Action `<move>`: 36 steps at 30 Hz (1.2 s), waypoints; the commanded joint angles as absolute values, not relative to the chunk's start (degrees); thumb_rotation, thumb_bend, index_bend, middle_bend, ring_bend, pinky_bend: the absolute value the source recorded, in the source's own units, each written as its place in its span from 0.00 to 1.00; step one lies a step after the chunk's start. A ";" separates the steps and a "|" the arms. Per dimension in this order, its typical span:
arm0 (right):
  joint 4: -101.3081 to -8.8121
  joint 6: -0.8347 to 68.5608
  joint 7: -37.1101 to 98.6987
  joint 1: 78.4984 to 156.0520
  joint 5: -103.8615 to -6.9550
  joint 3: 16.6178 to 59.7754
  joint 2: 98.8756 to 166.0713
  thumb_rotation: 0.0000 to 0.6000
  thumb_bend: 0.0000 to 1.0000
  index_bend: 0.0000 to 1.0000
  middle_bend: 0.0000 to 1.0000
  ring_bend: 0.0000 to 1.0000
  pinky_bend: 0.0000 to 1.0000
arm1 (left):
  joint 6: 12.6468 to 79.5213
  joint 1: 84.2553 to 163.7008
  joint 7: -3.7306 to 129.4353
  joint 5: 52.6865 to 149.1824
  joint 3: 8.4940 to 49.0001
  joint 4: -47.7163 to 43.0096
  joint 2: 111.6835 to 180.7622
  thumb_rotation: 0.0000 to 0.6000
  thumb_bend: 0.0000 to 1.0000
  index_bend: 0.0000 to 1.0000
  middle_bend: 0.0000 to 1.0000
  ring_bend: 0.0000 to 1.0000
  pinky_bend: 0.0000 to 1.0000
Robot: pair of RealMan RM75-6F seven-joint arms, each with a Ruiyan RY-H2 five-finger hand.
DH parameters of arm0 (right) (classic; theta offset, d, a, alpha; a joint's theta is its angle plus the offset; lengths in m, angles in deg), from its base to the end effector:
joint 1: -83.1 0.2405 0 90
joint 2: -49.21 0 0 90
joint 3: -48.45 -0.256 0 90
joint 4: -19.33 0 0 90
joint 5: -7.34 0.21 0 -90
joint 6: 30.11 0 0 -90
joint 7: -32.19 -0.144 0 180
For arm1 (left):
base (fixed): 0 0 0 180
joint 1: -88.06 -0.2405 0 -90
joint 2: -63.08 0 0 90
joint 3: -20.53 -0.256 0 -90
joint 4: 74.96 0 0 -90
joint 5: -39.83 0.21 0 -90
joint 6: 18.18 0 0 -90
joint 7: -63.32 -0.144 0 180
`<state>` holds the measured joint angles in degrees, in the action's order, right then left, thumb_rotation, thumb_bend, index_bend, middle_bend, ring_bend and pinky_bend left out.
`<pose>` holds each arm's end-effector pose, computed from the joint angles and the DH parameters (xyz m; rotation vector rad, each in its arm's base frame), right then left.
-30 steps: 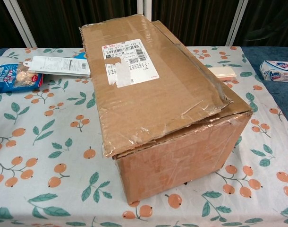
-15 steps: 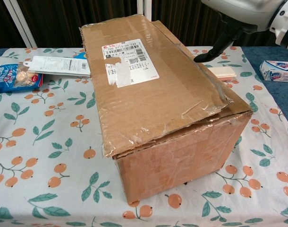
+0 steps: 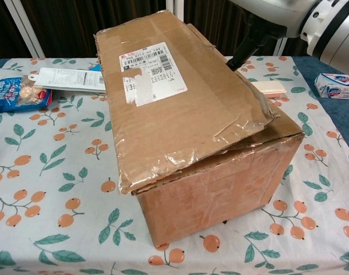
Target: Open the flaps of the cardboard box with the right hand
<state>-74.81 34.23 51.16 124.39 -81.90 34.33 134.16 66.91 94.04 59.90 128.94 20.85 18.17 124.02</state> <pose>-0.0667 -0.3143 0.0305 1.9389 -0.4974 1.3503 -0.3058 0.1775 0.1666 -1.4960 -0.8193 -0.8441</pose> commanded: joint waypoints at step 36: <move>-78.67 32.49 53.42 138.37 -84.55 29.28 145.29 1.00 0.32 0.00 0.02 0.00 0.00 | 68.01 92.79 61.77 127.99 21.26 16.14 123.97 1.00 0.00 0.16 0.17 0.16 0.25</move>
